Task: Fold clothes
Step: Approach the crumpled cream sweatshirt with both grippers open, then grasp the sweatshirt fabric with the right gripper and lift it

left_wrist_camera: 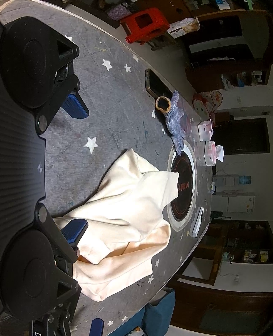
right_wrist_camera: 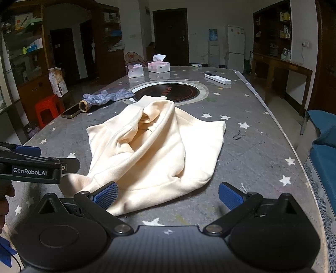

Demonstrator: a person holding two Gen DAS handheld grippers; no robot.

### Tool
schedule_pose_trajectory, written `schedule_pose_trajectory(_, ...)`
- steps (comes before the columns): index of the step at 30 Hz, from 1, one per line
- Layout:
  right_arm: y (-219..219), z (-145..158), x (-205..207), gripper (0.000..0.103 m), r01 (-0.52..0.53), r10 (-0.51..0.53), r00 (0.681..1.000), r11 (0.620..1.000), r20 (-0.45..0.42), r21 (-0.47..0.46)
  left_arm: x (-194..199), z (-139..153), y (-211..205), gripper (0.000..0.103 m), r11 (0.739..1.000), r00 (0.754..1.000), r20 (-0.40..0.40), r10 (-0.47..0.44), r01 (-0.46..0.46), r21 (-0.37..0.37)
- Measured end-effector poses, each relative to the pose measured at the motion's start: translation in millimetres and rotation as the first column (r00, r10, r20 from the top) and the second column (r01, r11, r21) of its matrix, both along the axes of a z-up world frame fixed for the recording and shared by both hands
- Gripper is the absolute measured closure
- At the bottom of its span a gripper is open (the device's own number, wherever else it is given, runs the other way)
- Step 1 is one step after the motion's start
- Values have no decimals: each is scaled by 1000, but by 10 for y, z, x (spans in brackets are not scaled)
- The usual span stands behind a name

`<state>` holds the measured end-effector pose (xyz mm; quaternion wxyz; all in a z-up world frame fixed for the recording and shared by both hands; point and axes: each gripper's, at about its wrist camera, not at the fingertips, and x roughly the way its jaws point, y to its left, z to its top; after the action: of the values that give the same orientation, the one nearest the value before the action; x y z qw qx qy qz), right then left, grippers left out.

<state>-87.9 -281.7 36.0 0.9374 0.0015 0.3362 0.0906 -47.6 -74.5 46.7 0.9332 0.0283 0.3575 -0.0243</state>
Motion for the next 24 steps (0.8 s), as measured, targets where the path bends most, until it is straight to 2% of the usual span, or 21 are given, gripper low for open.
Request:
schedule_pose_trajectory(15,42,24,164,1,-32,32,999,999,-2,5,177,15,-27,0,1000,1000,-9,-8,8,10)
schedule_pose_trajectory(24,-37,91,313,9,-34,34,999,999,0,7,317,83,-126,0,999,999,2,-48,48,16)
